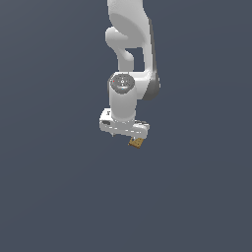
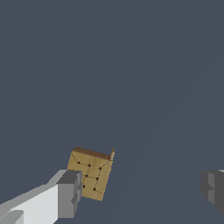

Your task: Pick up the object and move it to a goal position.

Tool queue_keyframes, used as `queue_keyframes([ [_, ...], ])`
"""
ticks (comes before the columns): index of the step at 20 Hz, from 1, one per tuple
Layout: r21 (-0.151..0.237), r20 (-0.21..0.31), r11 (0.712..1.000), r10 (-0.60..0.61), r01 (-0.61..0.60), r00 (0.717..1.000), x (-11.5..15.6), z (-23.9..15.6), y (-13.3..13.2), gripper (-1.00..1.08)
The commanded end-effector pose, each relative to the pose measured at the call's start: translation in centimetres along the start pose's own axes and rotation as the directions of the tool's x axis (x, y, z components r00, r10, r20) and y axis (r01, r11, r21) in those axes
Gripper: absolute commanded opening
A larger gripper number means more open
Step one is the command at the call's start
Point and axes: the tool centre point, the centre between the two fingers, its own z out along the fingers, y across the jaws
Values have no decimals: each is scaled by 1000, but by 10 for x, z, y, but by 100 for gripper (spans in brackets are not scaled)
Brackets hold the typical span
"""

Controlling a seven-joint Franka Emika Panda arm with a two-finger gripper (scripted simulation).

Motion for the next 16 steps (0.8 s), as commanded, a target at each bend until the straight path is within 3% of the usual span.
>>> queue_keyframes([
  [1, 2, -5, 999, 42, -42, 999, -6, 10, -10, 100],
  [16, 16, -29, 971, 239, -239, 970, -40, 54, -51, 100],
])
